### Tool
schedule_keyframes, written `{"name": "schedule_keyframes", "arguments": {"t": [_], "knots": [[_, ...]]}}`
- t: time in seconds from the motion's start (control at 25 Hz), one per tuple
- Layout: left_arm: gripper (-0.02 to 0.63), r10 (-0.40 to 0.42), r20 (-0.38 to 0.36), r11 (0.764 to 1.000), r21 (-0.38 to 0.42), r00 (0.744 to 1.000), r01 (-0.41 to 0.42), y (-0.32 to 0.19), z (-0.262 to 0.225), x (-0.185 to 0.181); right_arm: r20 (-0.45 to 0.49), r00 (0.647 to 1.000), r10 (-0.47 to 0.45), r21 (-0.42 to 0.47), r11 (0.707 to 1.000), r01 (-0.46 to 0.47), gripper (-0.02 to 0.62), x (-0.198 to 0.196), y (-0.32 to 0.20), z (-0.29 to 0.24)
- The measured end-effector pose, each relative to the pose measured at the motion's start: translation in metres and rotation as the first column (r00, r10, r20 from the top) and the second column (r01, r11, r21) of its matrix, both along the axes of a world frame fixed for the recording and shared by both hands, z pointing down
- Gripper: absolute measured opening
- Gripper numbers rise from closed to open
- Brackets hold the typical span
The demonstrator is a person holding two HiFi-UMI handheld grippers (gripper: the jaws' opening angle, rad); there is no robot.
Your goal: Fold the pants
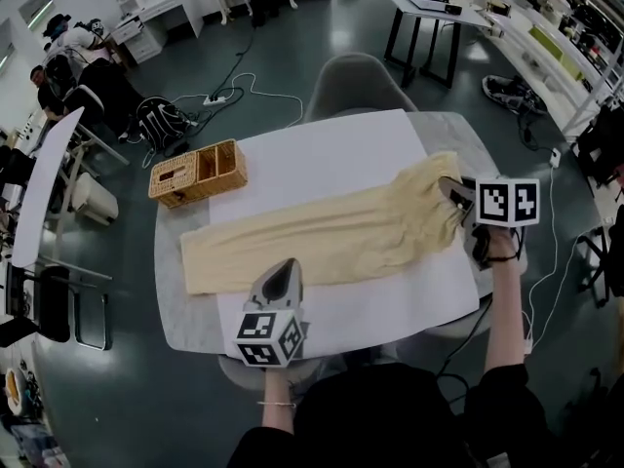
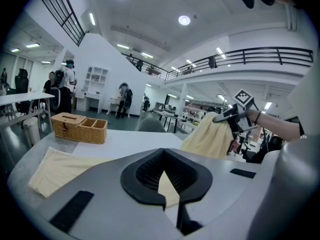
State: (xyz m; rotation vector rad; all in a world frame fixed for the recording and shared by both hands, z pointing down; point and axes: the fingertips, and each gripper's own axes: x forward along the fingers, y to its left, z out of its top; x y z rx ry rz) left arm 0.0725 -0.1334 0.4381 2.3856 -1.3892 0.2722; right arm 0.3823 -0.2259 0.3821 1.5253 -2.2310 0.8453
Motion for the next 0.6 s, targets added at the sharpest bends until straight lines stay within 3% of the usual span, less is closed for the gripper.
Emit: {"name": "schedule_keyframes", "arguments": {"t": [0.6], "knots": [[0.008,-0.032,0.006,0.999,0.007,0.999,0.032,0.014,-0.006,-0.084,-0.001,0.998,-0.059,0.056,0.997,0.059,0.049,-0.112,0.008,-0.024]]}}
